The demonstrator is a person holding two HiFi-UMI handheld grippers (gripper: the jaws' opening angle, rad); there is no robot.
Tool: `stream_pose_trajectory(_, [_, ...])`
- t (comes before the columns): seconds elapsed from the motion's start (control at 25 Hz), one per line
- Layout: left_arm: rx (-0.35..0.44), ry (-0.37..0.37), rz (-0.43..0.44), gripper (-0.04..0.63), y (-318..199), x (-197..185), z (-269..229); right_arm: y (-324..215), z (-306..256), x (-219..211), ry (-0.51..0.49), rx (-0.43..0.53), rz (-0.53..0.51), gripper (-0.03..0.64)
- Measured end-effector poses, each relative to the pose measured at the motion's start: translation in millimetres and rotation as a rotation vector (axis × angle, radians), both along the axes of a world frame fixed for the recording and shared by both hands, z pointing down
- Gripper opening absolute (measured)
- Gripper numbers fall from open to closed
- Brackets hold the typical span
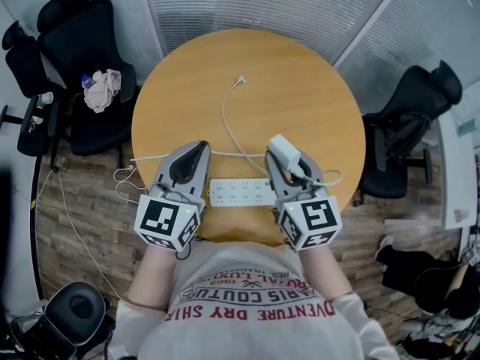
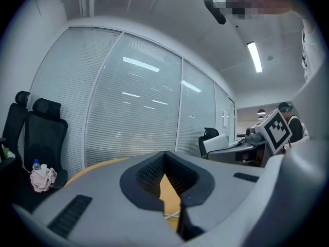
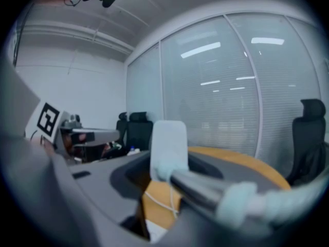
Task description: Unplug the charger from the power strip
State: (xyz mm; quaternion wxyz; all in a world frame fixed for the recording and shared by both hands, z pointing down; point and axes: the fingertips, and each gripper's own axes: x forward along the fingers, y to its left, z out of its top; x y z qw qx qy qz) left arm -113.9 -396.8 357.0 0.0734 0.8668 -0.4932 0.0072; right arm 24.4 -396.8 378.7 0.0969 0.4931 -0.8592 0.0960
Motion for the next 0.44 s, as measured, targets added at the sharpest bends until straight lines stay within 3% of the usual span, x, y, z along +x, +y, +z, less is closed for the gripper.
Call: stream_pose_trajectory(0.44, [0.002,-0.003,0.002,0.034,2.2,-0.5,2.3,4.0,5.7,-1.8,-0.009,-0.006,0.013,0.155])
